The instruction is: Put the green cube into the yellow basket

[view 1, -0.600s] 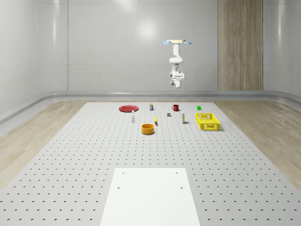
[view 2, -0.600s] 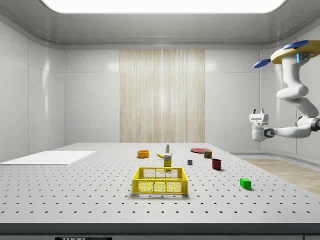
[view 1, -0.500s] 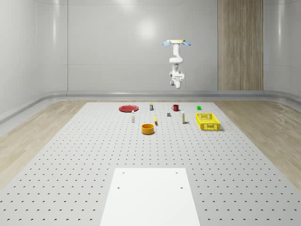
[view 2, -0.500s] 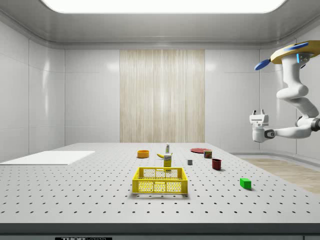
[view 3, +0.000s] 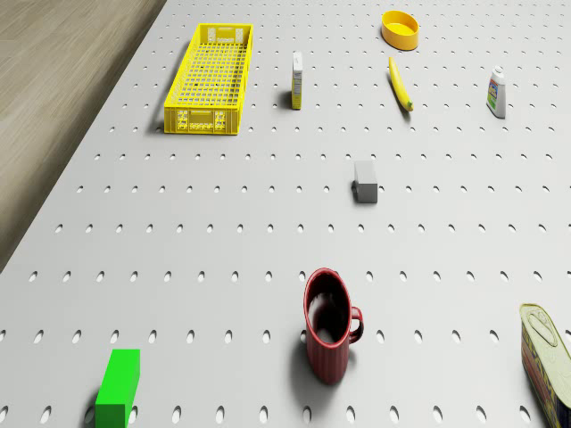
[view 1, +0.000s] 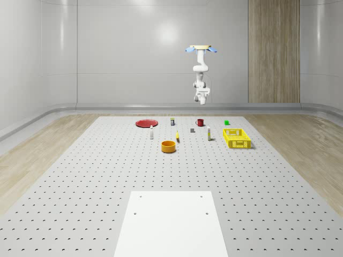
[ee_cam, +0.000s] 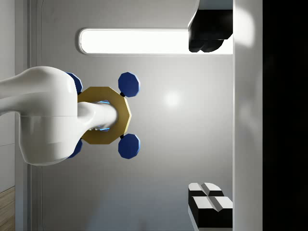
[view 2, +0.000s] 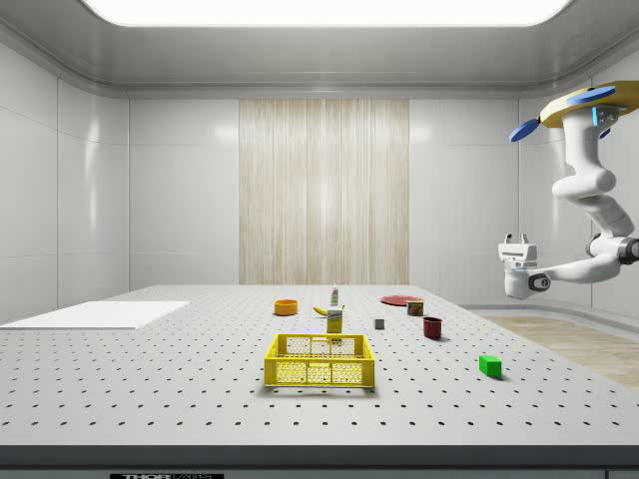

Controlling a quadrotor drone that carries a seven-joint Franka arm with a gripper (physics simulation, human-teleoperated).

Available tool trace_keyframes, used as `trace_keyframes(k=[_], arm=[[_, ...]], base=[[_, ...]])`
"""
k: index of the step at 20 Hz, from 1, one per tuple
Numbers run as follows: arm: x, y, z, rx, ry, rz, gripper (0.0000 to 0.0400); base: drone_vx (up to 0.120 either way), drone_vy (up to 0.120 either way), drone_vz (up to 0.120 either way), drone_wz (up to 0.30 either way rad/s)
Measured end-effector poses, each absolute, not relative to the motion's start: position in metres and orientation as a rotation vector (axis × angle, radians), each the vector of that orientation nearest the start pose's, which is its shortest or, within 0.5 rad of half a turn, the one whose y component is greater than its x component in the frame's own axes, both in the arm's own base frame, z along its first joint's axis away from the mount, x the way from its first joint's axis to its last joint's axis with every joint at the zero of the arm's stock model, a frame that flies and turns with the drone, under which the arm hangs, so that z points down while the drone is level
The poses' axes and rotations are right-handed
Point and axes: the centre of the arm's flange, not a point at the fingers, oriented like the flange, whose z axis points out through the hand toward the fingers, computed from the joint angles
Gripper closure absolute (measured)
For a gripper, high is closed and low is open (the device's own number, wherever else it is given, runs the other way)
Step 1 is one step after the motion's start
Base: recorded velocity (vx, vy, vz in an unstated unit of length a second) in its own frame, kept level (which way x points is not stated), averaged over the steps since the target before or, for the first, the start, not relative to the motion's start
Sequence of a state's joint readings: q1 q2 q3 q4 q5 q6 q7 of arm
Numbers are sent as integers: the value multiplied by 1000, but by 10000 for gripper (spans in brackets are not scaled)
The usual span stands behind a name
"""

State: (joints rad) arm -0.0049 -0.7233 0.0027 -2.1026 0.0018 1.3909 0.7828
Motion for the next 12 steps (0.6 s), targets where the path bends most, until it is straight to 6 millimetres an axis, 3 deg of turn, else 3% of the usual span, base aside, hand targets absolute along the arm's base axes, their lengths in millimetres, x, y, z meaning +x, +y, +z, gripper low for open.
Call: trace_keyframes(k=[12], arm=[[304, 0, 690, -2895, 1199, -30, 0]], base=[[0, 120, 0, 0]])
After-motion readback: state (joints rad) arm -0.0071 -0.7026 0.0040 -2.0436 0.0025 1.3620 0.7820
